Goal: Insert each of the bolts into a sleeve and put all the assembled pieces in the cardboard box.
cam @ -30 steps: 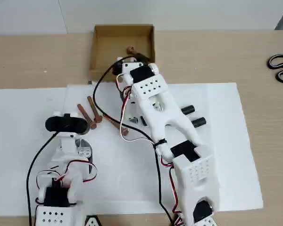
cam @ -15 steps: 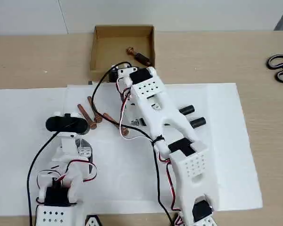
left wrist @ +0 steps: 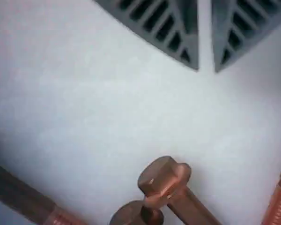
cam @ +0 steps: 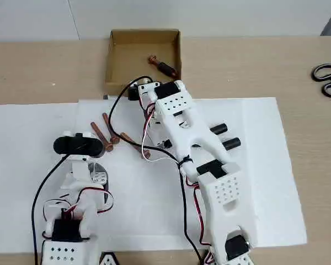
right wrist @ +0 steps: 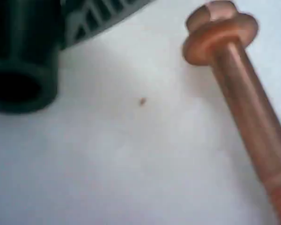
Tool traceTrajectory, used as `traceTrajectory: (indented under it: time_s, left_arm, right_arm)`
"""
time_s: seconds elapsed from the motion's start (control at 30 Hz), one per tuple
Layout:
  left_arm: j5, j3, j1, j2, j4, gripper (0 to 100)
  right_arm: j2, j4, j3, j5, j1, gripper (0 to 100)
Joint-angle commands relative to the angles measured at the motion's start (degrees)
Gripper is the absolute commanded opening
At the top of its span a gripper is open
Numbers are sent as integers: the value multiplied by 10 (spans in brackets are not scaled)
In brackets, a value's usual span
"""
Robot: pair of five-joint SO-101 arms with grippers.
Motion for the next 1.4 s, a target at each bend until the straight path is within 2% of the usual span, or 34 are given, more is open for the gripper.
traceTrajectory:
  time_s: [0.0, 0.13, 0.3, 0.5, 0.6, 0.87, 1.23, 1.37]
  left_arm:
    - [4, -5, -3, -4, -10, 6]
    - [4, -5, -3, -4, -10, 6]
    - [5, -5, -3, -4, -10, 6]
    - [8, -5, -3, -4, -10, 6]
    - [8, -5, -3, -4, -10, 6]
    - [8, -51, -3, -2, -16, 6]
    - [4, -216, -3, 2, 77, 8]
    - [-14, -269, -3, 56, 97, 8]
  right_arm:
    - [10, -21, -1, 6, 11, 132]
    - [14, -30, -1, 8, 11, 119]
    - [15, -21, -1, 51, 10, 2]
    - [9, 26, -3, 87, 16, 2]
    - [-15, 63, -26, 84, 20, 2]
    - [-161, 64, -17, 18, 72, 2]
    - [-314, 67, 176, 18, 165, 2]
    - [-399, 66, 279, 18, 185, 2]
